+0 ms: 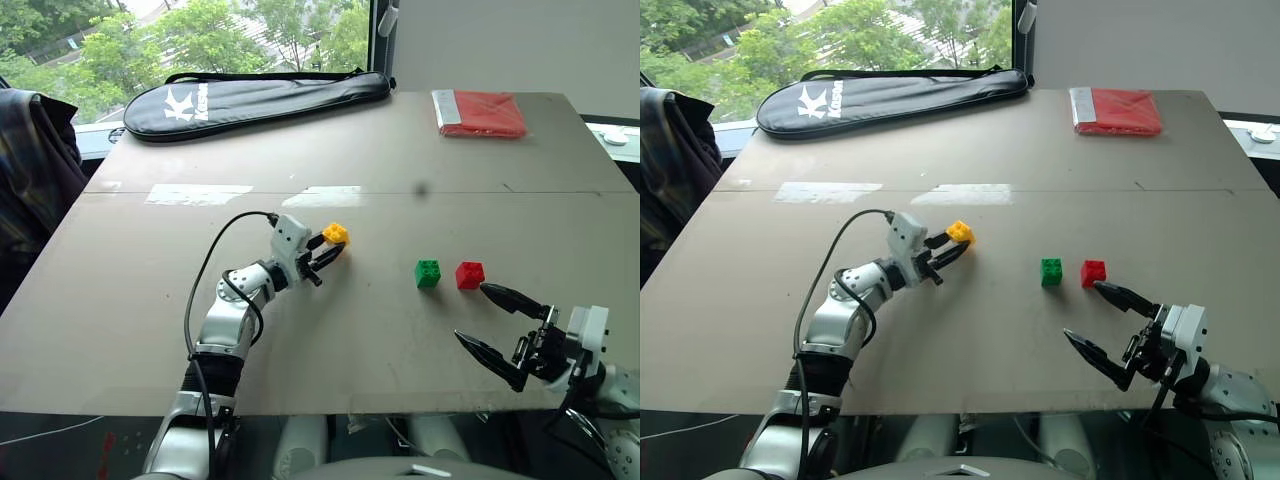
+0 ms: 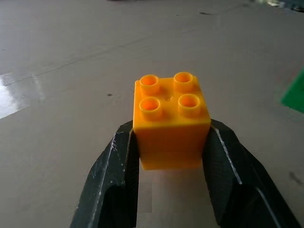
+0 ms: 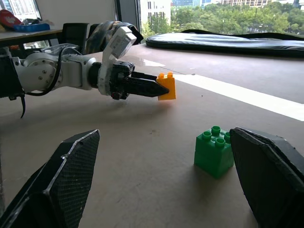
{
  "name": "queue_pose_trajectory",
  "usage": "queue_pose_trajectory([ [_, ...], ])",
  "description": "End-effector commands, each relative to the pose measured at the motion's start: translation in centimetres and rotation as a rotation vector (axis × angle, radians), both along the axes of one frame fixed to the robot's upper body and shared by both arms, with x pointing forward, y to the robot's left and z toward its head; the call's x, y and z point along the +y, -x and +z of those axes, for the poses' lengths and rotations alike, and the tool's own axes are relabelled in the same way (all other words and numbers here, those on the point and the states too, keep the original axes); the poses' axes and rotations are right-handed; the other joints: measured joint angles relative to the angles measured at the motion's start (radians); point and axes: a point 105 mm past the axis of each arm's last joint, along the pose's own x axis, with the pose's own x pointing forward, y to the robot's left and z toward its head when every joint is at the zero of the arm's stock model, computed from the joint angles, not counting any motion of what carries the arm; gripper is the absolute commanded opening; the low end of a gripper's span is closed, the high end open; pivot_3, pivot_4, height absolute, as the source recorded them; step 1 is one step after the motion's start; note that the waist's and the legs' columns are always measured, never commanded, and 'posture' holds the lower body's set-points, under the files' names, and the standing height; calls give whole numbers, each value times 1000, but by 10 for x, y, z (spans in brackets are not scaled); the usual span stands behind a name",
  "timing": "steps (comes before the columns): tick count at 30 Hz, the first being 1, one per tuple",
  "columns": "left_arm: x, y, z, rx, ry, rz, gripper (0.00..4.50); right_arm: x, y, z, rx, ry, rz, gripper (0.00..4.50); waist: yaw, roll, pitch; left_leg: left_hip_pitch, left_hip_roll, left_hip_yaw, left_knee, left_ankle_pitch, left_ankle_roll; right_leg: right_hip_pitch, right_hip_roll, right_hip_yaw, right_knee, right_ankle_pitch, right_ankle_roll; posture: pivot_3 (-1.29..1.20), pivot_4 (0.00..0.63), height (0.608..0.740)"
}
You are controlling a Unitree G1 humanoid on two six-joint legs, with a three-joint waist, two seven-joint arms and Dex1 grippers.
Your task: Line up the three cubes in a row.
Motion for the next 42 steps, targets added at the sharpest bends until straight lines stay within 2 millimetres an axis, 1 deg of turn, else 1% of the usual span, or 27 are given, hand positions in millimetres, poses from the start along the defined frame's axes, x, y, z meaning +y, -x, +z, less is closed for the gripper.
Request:
queue_pose_trajectory([
  [1,-17,11,6,-22,-37,-276,1273,-5,4,2,-25,3,-29,4500,2,0,0,0,0,0,0,0,0,0,0,0,0,0,0,0,150,708],
  [5,-25,6,-2,-28,-150,-431,1273,-7,8,-1,-19,14,-53,4500,0,0,0,-1,0,0,0,0,0,0,0,0,-2,0,0,0,150,708],
  [9,-30,1,-4,-27,-194,-513,1273,-6,11,1,-26,12,-75,4500,-1,-1,1,-3,0,0,0,0,0,0,0,1,-3,0,0,0,150,708],
  [11,-31,2,-9,-26,-234,-550,1273,-5,12,1,-32,11,-85,4500,-1,-2,1,-3,0,1,0,0,0,-2,0,1,-3,0,0,0,150,708],
  [17,-41,-5,-12,-69,-246,-528,1273,-3,16,2,-36,7,-112,4500,2,-2,1,-4,0,0,0,0,0,-2,0,0,-3,0,0,0,150,708],
  [22,-44,0,-17,-30,-237,-552,1273,-2,15,3,-42,7,-120,4500,2,-2,1,-3,0,0,0,0,0,-2,0,1,-3,0,0,0,150,708],
  [23,-43,1,-17,-23,-236,-557,2298,-2,15,3,-43,7,-120,4500,2,-2,1,-3,0,0,0,0,0,-2,0,1,-3,0,0,0,150,708],
  [24,-42,1,-18,-17,-238,-558,2628,-2,15,4,-44,7,-120,4500,1,-2,1,-3,0,0,0,0,0,-2,0,1,-3,0,0,0,150,708],
  [25,-41,1,-18,-19,-242,-552,3191,-2,15,4,-45,8,-119,4500,1,-2,1,-4,0,0,0,0,0,-2,0,1,-3,0,0,0,150,708],
  [26,-41,0,-18,-27,-248,-543,3612,-2,14,5,-45,7,-117,4500,0,-2,1,-4,0,0,0,0,0,-2,0,1,-3,0,0,0,150,708],
  [27,-40,-1,-19,-26,-253,-538,4268,-2,14,5,-45,7,-116,4500,0,-2,1,-4,0,0,0,0,0,-2,0,1,-3,0,0,0,150,708],
  [28,-39,-1,-19,-22,-251,-537,4468,-2,14,5,-45,6,-114,4500,1,-2,1,-4,0,0,0,0,0,-2,0,1,-3,0,0,0,150,708],
  [32,-37,-5,-15,-27,-242,-508,4468,-2,13,5,-46,6,-112,4500,0,-2,1,-3,0,0,0,0,0,-2,0,1,-2,0,0,0,150,708],
  [36,-30,-5,-17,-38,-258,-495,4468,-1,11,5,-48,5,-106,4500,-1,-2,1,-3,0,0,0,0,0,-2,1,1,-2,0,0,0,150,708],
  [39,-32,-4,-20,-39,-255,-492,4468,0,10,5,-50,3,-101,4500,-1,-2,1,-3,0,0,0,0,0,-2,1,1,-2,0,0,0,150,708],
  [42,-36,-7,-19,-43,-244,-466,4468,1,8,6,-53,2,-100,4500,0,-2,1,-3,0,0,0,0,0,-2,1,1,-2,0,0,0,150,708],
])
